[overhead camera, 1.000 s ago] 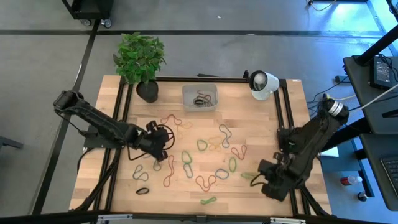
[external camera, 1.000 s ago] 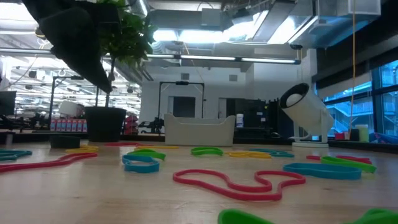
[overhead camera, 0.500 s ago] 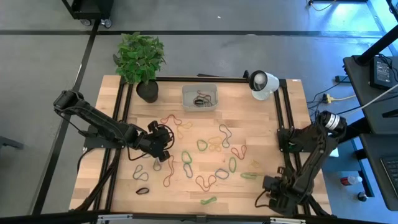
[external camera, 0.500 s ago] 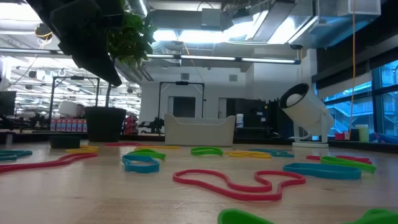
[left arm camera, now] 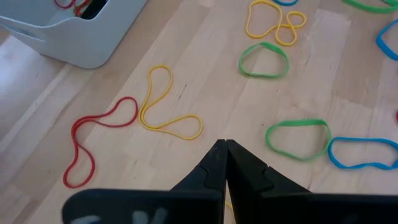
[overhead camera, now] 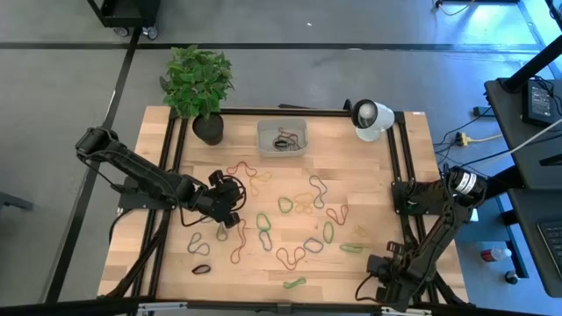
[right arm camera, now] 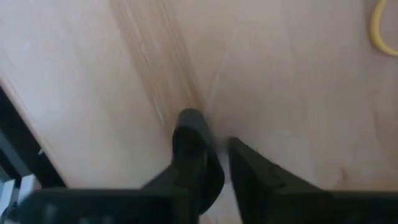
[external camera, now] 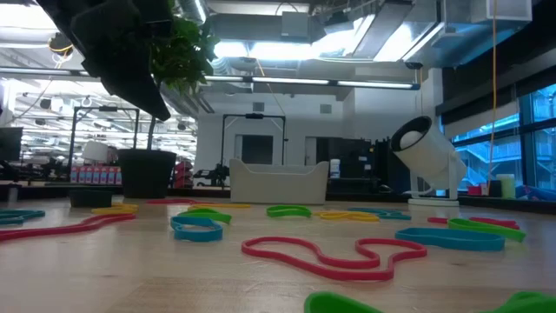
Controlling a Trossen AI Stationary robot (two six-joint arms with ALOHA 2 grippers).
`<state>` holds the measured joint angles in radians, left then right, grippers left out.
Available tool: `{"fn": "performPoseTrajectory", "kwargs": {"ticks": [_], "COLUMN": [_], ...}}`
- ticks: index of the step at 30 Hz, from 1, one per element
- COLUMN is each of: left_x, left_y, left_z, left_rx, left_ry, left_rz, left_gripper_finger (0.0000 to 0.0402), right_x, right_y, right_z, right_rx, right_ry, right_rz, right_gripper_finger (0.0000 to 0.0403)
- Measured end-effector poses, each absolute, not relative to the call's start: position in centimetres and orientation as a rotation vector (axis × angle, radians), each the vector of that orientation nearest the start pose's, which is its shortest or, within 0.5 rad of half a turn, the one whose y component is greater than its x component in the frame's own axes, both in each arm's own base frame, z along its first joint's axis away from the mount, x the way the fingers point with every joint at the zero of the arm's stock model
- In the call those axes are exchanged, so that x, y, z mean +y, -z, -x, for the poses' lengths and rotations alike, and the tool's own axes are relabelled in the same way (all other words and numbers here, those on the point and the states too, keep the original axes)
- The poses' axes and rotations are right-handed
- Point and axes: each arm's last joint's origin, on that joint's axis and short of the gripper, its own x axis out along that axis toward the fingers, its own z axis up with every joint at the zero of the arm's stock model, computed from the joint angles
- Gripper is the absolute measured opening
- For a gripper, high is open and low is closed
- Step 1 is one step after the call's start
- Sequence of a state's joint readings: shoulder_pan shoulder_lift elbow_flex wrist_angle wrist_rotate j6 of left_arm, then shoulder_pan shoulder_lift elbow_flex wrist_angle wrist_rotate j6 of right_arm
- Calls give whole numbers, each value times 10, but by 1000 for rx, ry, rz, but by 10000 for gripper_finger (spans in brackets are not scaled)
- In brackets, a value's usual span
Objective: Pick and place rubber bands into bin
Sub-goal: Put the black rubber band into the gray bin
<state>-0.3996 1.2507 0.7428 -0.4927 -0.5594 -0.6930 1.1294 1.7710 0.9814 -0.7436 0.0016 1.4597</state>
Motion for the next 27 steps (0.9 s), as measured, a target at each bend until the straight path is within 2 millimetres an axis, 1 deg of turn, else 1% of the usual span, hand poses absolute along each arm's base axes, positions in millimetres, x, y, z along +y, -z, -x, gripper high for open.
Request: {"fn": "performPoseTrajectory", "kwargs": {"ticks": [2,3,6,10,14,18,20,23,27], "left_x": [-75,-75,-75,-75,-74,-74,-74,-74,-75], "left_y": [-210,-210,-210,-210,-210,-210,-210,-210,-210], "left_z": [-218,-218,-218,-218,-218,-218,-218,-218,-219], "left_rx": [780,781,783,788,779,780,788,790,791], "left_ry": [-436,-434,-424,-417,-432,-428,-414,-410,-398], "left_rz": [184,178,144,121,127,112,93,82,46], "left_gripper_finger": [5,5,5,5,2,3,2,2,5], "right_x": [263,262,258,242,221,196,183,161,125], "right_y": [-135,-136,-141,-157,-179,-201,-209,-218,-223], "right_z": [-124,-124,-124,-123,-131,-145,-154,-173,-203], "right_rx": [1544,1542,1536,1533,1398,1303,1266,1204,1165], "right_ry": [231,229,238,307,369,427,426,421,464], "right_rz": [-284,-285,-282,-248,-240,-288,-273,-244,-237], "right_gripper_finger": [17,11,10,5,6,4,4,4,4]}}
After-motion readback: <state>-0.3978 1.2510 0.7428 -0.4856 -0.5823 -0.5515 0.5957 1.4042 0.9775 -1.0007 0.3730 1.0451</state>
